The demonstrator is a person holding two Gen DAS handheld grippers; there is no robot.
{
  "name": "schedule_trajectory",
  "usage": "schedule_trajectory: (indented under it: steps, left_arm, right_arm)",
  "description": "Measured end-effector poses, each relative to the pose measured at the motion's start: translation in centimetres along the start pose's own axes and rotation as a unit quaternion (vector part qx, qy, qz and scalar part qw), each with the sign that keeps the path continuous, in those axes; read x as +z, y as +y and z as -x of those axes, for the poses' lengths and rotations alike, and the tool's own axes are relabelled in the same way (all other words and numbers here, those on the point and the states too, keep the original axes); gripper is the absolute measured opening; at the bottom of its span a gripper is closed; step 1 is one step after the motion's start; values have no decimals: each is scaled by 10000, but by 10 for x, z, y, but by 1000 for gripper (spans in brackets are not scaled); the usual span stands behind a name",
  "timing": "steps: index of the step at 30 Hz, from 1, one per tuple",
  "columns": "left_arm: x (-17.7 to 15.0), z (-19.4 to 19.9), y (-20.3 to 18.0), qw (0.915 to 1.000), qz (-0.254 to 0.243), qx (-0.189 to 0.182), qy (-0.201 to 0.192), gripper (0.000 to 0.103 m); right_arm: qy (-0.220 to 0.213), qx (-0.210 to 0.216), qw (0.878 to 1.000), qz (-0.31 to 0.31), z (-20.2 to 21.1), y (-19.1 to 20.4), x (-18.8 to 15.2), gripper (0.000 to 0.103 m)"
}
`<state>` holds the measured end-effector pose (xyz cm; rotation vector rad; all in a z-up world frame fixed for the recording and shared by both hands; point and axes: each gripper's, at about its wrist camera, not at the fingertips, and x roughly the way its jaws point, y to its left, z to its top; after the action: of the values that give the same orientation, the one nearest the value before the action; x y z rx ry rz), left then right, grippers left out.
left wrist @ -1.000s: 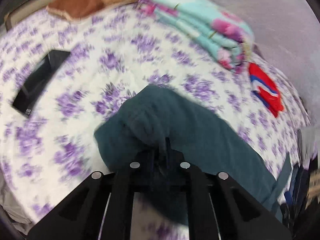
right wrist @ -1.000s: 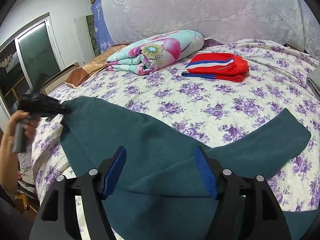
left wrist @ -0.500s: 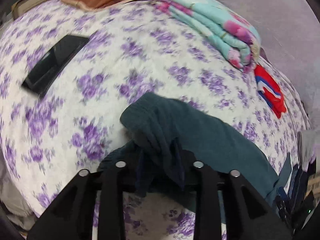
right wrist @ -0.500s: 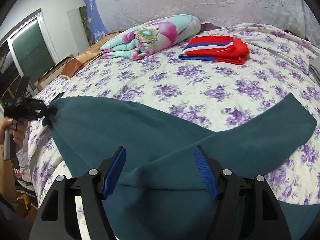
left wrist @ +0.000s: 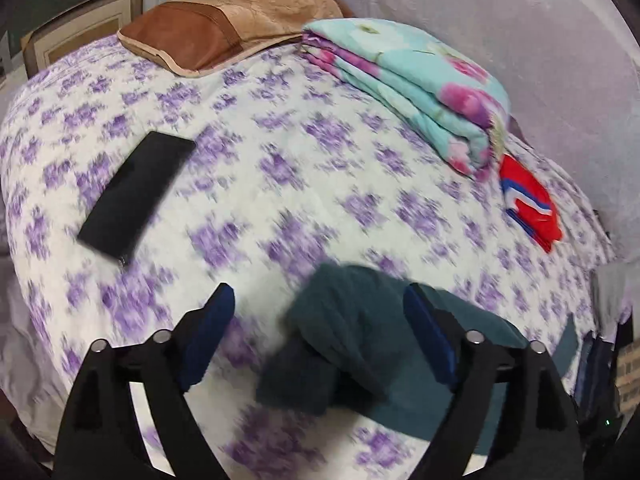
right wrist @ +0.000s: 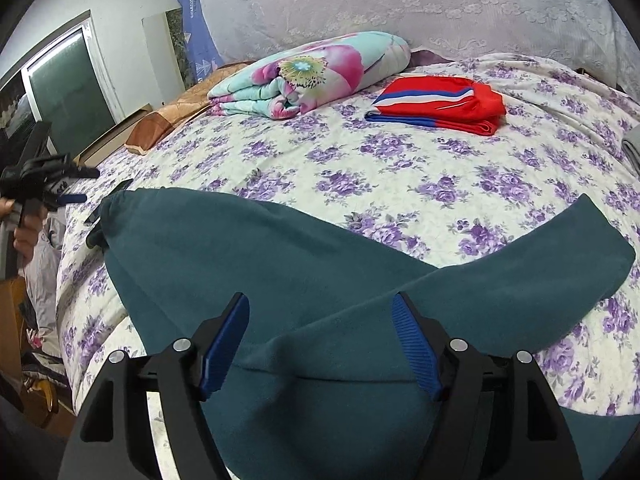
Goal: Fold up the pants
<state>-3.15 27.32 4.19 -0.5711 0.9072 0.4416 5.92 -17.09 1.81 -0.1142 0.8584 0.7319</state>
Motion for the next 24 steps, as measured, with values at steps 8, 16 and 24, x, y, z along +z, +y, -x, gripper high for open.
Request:
schedule_trajectory:
  steps: [8, 16, 24]
  left_arm:
    - [4, -94, -9, 9861, -184, -380, 1606, 39]
    - [28, -49, -43, 9964, -814, 113, 185, 17]
    - [34, -87, -17, 9932, -671, 710, 629, 36]
  right_arm:
    - [-57, -24, 10000, 40, 1, 1, 1, 75]
    - [-1, -78, 9999, -97, -4, -5, -1, 75]
    - [-46, -136, 9999, -22, -2, -3, 1, 75]
